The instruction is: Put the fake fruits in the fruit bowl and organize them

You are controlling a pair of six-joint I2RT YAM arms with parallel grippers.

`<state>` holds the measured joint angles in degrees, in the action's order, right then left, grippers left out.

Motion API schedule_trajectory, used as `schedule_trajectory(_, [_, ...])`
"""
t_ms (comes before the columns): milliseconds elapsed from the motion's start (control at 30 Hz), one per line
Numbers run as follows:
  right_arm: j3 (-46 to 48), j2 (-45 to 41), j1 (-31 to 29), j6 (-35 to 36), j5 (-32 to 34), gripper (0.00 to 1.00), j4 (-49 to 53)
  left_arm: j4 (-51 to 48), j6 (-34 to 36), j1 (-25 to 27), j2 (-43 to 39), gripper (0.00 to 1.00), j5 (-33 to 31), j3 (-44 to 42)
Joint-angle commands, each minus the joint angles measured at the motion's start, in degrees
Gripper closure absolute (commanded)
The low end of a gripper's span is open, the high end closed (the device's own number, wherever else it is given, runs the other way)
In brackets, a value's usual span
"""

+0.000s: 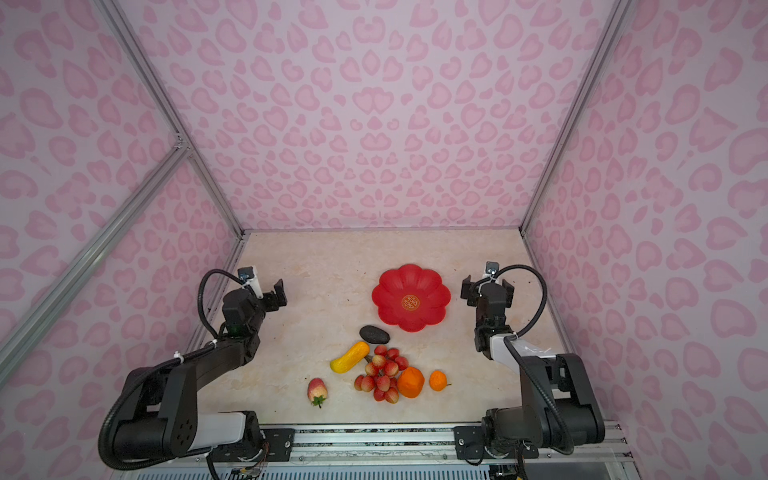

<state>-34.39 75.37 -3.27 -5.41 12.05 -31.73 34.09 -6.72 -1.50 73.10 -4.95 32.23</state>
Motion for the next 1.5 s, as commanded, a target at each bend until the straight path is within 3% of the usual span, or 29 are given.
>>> schedule_trajectory(0, [-4.5,-2.8,-0.3,-13.2,1.3,0.01,18.9,-17.2,-7.9,0.0,-3.5,0.04,1.3,4.4])
schedule_trajectory(67, [-6.1,-3.8,0.8,-18.3,-2.0,0.01,23.1,-21.8,-12.2,0.0,-6.4,0.05,6.7,5.6])
schedule_trajectory(167, [-5.6,-5.3,1.8,-16.4,-11.4,0.02,22.9,-29.0,-18.9,0.3,-11.8,0.08,15.5,4.1])
schedule_trajectory(233, [-5.9,-6.9,0.5,-16.0,-11.8,0.05,25.0,-35.5,-20.7,1.3,-15.8,0.11,20.0,2.7])
schedule_trajectory(367, [-8.2,-8.9,-4.1,-15.1,-6.1,0.06,32.2,-53.8,-23.6,6.9,-25.0,0.14,18.2,0.3])
schedule_trajectory(500, [-10.7,-7.7,-7.4,-15.0,-4.7,0.06,37.7,-66.9,-29.4,12.1,-33.4,0.15,17.6,-2.8])
schedule_trajectory(633, [-11.3,-6.1,-10.3,-14.3,-3.0,0.06,38.6,-70.8,-38.2,21.5,-37.9,0.16,14.3,-4.4])
schedule_trajectory(1033, [-11.9,-7.0,-10.8,-14.9,-4.2,0.06,37.5,-72.4,-48.1,41.1,-35.0,0.19,7.6,-9.4])
schedule_trajectory(1300, [-10.8,-9.0,-10.8,-15.8,-3.7,0.06,37.5,-68.8,-49.2,47.5,-27.6,0.28,6.4,-10.7])
schedule_trajectory(1467, [-8.5,-10.7,-10.8,-16.4,-2.9,0.06,35.1,-67.9,-48.9,49.3,-25.0,0.44,4.3,-9.9])
